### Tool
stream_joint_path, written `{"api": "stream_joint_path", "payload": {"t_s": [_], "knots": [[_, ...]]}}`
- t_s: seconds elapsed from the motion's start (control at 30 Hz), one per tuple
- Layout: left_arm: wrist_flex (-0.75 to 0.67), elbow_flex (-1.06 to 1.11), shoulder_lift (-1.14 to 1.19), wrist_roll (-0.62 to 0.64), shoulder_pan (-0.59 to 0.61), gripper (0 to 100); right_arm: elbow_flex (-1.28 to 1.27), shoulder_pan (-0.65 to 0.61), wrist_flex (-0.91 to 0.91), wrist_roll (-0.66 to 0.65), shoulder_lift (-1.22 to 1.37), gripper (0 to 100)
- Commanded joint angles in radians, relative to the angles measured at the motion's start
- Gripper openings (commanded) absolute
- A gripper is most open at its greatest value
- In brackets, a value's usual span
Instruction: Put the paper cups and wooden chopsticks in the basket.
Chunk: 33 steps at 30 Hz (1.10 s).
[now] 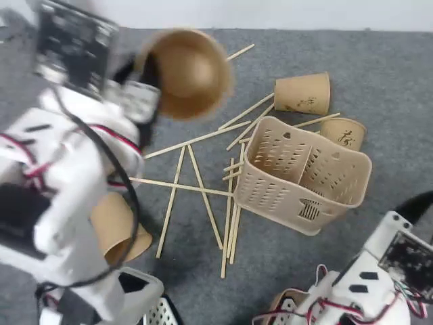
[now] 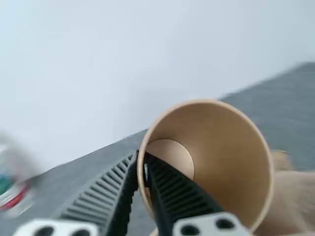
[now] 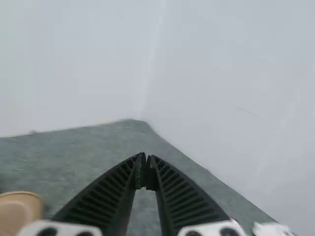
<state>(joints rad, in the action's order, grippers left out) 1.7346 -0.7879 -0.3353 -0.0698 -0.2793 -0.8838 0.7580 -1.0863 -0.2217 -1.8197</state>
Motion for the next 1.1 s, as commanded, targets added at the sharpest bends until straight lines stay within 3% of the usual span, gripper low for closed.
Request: {"api": "stream_joint_path", "payload": {"t_s": [0.0,0.17,0.3,0.4,0.87,1.07], "knots": [[0.02,-0.03,-0.02,0.014,-0.138,1,-0.109,0.2,0.088,-0.018,0.007,0.7],[0.02,-0.137,-0.02,0.011,-0.368,1,-0.351,0.464,0.286,0.083,0.007,0.8],[0.02,-0.142,-0.012,-0.083,-0.499,1,-0.517,0.506,0.424,0.075,0.005,0.9],[0.008,-0.125,-0.003,-0.094,-0.532,1,-0.568,0.472,0.424,0.058,0.005,0.8],[-0.331,0.199,0.164,-0.084,-0.594,1,-0.799,0.461,0.374,0.057,0.005,0.9],[-0.282,0.205,0.23,0.083,-0.594,1,-0.798,0.515,0.383,0.057,0.005,0.9]]}}
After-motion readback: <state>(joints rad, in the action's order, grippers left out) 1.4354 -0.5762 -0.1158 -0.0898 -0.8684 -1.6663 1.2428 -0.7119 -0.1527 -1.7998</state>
